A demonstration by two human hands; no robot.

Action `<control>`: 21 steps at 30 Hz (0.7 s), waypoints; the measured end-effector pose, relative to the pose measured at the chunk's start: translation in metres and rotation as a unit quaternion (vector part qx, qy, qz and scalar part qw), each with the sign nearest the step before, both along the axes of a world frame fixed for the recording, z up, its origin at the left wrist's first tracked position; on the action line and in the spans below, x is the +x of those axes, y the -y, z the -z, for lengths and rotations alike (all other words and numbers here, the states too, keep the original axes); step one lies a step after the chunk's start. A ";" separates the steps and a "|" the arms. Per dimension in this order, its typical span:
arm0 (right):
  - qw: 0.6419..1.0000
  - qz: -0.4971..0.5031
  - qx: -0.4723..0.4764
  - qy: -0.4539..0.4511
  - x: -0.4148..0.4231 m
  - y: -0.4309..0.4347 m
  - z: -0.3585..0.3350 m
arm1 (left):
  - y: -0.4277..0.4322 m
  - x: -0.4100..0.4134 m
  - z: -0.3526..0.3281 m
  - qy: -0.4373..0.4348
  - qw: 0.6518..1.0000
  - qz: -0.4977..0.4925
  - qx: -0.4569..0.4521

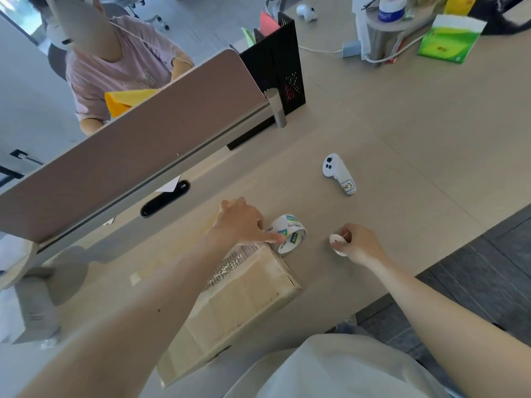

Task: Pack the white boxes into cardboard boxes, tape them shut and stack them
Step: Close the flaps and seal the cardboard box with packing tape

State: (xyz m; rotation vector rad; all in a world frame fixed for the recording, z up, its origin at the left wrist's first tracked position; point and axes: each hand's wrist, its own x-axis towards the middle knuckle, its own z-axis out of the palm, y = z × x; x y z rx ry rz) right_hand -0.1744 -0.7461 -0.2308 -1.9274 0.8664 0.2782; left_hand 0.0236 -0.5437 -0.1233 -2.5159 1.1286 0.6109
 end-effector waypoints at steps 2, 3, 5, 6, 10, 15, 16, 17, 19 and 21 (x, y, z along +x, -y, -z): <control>0.996 0.042 0.065 0.043 0.005 -0.003 -0.012 | 0.003 0.008 -0.001 -0.063 0.997 -0.026 -0.022; 0.990 0.067 0.109 0.060 0.008 -0.005 -0.018 | 0.006 0.011 -0.002 -0.094 0.994 -0.042 -0.031; 0.968 0.108 0.209 0.092 0.010 -0.009 -0.031 | 0.013 0.018 -0.006 -0.143 0.985 -0.083 -0.057; 0.955 0.117 0.252 0.106 0.011 -0.010 -0.036 | 0.016 0.022 -0.007 -0.168 0.977 -0.109 -0.072; 0.921 0.114 0.349 0.133 0.010 -0.011 -0.054 | 0.027 0.027 -0.005 -0.275 0.945 -0.162 -0.075; 0.905 0.103 0.395 0.116 0.008 -0.009 -0.067 | 0.045 0.027 0.015 -0.325 0.933 -0.148 -0.046; 0.901 0.098 0.408 0.111 0.007 -0.010 -0.070 | 0.048 0.029 0.018 -0.340 0.928 -0.145 -0.039; 0.897 0.091 0.419 0.110 0.006 -0.010 -0.073 | 0.050 0.029 0.020 -0.354 0.924 -0.143 -0.031; 0.895 0.072 0.425 0.112 0.006 -0.011 -0.076 | 0.053 0.032 0.025 -0.372 0.917 -0.143 -0.022; 0.907 0.052 0.401 0.116 0.007 -0.013 -0.077 | 0.056 0.033 0.030 -0.378 0.913 -0.149 -0.027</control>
